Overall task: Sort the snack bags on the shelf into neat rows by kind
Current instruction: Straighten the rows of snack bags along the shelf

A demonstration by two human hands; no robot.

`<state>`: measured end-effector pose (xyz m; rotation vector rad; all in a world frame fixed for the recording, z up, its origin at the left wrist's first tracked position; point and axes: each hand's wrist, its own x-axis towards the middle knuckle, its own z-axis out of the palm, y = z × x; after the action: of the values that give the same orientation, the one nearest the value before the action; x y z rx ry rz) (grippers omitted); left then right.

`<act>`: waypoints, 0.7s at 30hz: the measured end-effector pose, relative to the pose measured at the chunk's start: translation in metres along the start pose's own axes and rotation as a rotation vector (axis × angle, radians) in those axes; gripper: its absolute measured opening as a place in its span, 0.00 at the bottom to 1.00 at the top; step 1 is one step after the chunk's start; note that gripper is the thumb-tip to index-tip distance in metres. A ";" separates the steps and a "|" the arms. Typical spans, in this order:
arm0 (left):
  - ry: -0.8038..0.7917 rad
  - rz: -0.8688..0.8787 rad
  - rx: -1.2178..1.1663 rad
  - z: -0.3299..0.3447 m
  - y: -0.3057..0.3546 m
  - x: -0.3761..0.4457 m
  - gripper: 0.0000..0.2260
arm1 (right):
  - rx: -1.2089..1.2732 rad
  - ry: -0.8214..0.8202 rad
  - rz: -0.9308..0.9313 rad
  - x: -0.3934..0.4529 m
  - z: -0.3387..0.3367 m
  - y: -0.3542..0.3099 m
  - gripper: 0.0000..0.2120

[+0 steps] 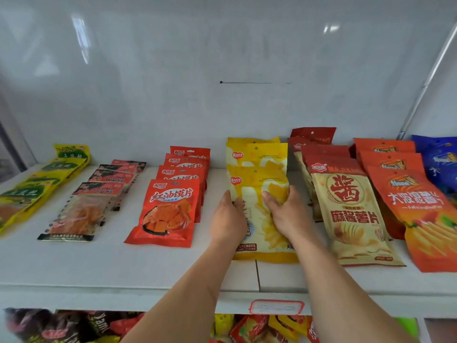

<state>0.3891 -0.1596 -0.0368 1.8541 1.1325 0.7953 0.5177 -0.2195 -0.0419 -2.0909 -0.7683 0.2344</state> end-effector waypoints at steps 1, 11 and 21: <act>0.001 -0.004 -0.012 0.000 -0.001 0.001 0.13 | 0.022 0.013 0.000 0.000 0.001 0.001 0.42; 0.170 0.220 0.316 -0.012 0.007 -0.003 0.33 | -0.292 0.109 -0.049 0.016 -0.017 -0.032 0.46; -0.191 0.586 0.856 0.012 -0.013 -0.044 0.31 | -0.683 -0.054 -0.500 0.109 0.004 -0.079 0.35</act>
<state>0.3757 -0.2002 -0.0587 2.9900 0.8600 0.4222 0.5673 -0.1174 0.0302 -2.4150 -1.5302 -0.2897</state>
